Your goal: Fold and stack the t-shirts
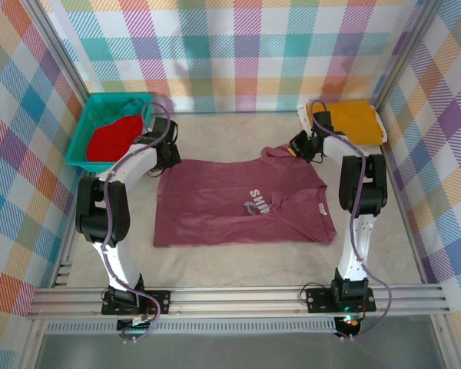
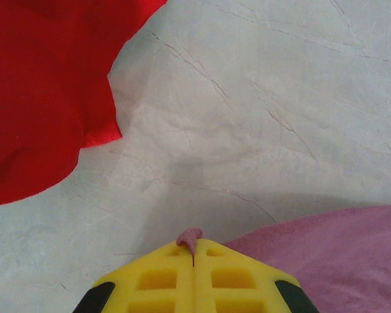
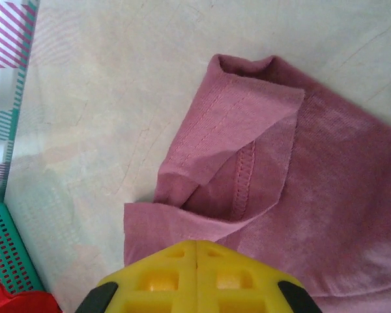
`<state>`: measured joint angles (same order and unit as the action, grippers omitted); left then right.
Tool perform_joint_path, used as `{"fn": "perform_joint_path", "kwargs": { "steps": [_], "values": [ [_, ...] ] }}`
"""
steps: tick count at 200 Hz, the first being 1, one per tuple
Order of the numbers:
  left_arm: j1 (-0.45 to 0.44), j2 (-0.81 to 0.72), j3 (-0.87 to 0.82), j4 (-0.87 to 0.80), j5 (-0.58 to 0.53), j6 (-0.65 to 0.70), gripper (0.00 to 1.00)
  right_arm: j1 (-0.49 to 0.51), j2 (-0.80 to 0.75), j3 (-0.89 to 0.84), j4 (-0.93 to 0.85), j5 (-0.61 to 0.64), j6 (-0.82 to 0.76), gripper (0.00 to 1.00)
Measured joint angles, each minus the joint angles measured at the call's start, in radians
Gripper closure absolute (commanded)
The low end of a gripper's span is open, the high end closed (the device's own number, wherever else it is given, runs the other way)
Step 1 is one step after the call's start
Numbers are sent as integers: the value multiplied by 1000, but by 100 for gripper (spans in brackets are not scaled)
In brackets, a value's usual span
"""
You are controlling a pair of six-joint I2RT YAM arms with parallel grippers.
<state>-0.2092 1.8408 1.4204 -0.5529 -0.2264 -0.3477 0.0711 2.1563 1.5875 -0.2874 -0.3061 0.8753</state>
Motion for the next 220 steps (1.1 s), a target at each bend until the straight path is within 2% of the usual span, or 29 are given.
{"fn": "perform_joint_path", "kwargs": {
  "steps": [29,42,49,73,136,158,183,220],
  "values": [
    [0,-25,-12,8,-3,0,100,-4,-27,-44,9,0,0,100],
    [0,-39,-21,11,-3,0,100,-6,-28,-43,9,1,-3,74],
    [0,-44,-25,13,-3,0,100,-8,-28,-43,6,3,-5,67],
    [0,-50,-30,14,-3,0,100,-14,-7,10,-38,8,-27,65],
    [-1,-57,-69,31,-2,0,100,-21,172,257,-112,7,-53,58],
    [-1,-57,-74,32,0,1,100,-20,210,293,-139,7,-53,62],
    [-2,-57,-74,33,0,1,100,-19,256,353,-163,0,-56,78],
    [-5,-57,-74,33,0,1,100,-15,288,410,-182,0,-66,95]
  ]
}}
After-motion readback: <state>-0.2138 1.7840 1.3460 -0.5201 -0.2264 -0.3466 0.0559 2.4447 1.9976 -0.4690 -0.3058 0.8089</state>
